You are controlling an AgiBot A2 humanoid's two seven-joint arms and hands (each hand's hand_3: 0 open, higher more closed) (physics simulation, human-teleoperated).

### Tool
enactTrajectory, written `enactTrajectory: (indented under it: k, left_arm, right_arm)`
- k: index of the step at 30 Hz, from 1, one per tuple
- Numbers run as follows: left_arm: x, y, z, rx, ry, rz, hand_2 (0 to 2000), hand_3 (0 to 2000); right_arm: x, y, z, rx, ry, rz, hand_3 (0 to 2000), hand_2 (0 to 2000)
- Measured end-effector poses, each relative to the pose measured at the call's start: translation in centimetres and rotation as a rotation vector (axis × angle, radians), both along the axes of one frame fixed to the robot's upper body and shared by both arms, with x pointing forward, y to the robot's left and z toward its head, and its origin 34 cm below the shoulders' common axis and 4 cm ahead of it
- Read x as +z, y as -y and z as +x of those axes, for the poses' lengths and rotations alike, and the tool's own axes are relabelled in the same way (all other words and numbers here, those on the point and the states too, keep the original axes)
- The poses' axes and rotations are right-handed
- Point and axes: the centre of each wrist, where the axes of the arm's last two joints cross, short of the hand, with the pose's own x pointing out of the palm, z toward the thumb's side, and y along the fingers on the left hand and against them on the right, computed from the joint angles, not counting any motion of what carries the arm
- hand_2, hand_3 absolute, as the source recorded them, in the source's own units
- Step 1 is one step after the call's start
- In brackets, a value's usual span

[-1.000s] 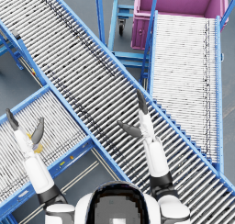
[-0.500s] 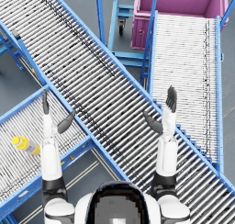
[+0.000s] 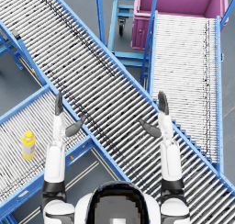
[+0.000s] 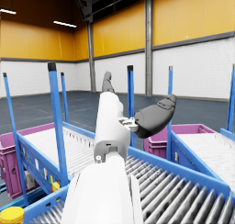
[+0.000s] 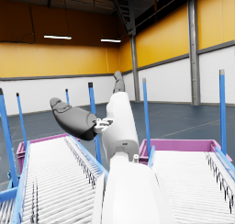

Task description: Pick up the oil and place it on the left assembly line, put the cola on the right, and keep Sprite still

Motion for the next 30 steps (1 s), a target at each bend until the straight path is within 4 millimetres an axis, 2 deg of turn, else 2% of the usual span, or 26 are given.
enactTrajectory:
  k: [10, 30]
  left_arm:
    - [-1.6, 2.5, -1.1, -0.165, -0.145, -0.120, 0, 0]
    - [-1.8, 2.8, -1.2, -0.183, -0.164, -0.134, 0, 0]
  right_arm:
    - [-2.8, 0.6, -1.3, 0.168, -0.167, -0.053, 0, 0]
    - [-3.2, 0.6, -1.4, 0.188, -0.188, -0.057, 0, 0]
